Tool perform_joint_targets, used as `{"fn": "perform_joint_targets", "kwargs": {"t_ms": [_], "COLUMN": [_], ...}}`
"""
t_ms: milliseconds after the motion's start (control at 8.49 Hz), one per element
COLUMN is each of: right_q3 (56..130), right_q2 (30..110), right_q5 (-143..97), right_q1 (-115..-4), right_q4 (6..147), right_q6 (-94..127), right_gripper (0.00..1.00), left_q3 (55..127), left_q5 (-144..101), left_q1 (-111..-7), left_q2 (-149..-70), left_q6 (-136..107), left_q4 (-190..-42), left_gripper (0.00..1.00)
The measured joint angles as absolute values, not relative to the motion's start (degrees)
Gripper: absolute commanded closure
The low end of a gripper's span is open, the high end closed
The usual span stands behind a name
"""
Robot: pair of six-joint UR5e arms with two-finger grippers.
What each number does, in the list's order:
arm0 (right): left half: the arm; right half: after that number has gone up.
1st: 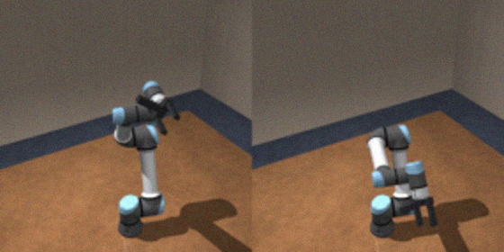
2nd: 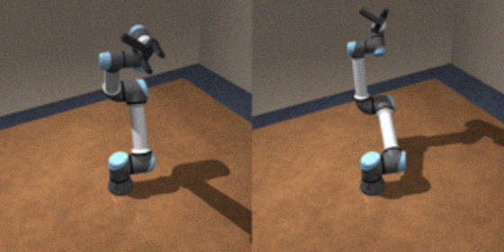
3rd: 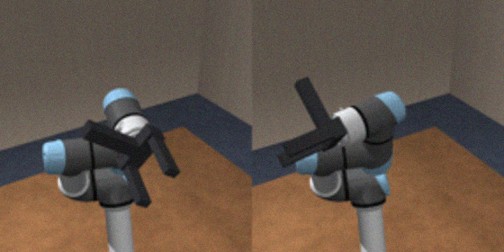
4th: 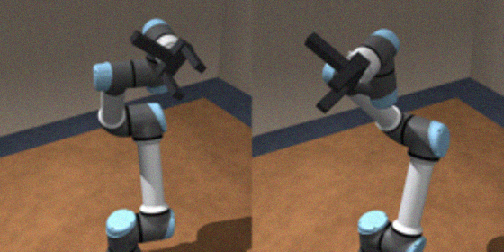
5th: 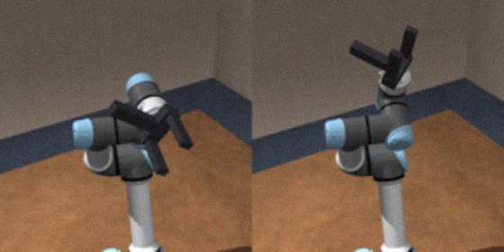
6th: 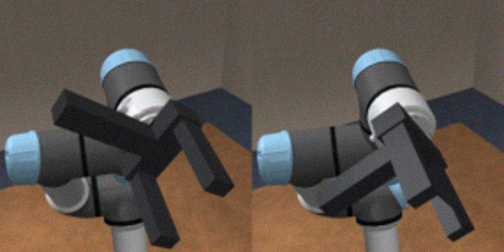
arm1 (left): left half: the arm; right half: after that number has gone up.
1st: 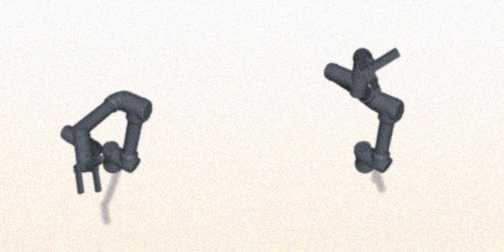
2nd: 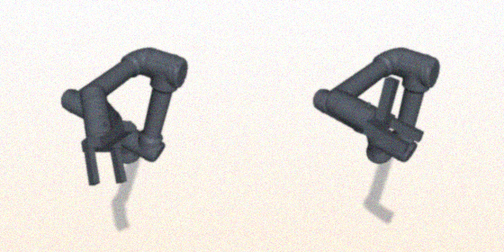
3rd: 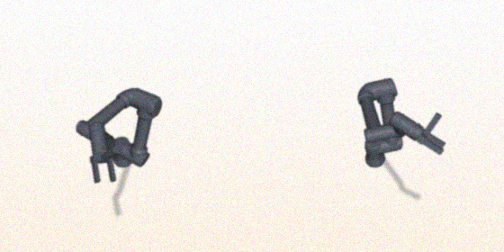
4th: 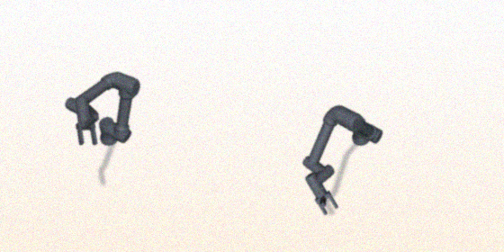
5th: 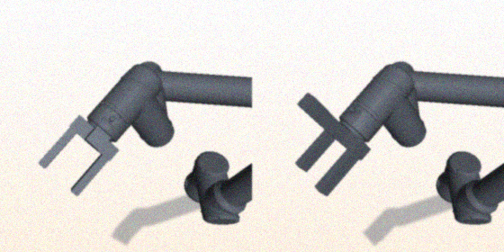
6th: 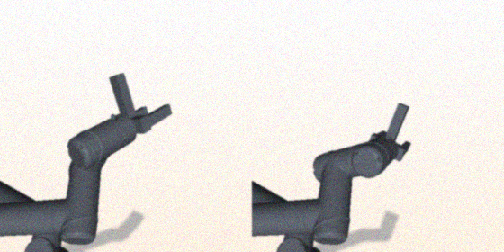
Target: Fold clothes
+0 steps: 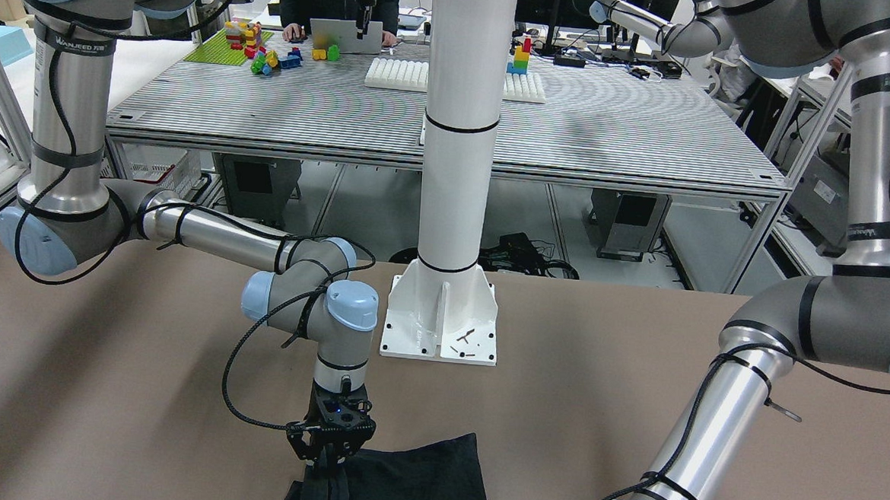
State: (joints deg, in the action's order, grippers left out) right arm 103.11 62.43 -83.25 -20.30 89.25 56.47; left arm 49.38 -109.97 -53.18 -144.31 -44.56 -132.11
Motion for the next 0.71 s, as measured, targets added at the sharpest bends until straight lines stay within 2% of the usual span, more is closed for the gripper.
{"fn": "perform_joint_targets", "kwargs": {"t_ms": [235, 471, 706], "right_q3": [103.3, 105.0, 109.9], "right_q2": [62.4, 63.4, 68.0], "right_q5": [-83.4, -83.4, -83.4], "right_q1": [-20.8, -21.1, -21.3], "right_q4": [89.2, 89.1, 89.1], "right_q6": [55.8, 54.3, 53.9], "right_gripper": [1.0, 1.0, 1.0], "left_q3": [49.3, 49.4, 49.4], "left_q5": [-110.0, -110.0, -109.9], "left_q1": [-53.2, -53.2, -53.2], "left_q2": [-144.3, -144.3, -144.3], "left_q6": [-44.6, -44.6, -44.6], "left_q4": [-132.1, -132.1, -132.1], "left_gripper": [0.05, 0.05, 0.05]}}
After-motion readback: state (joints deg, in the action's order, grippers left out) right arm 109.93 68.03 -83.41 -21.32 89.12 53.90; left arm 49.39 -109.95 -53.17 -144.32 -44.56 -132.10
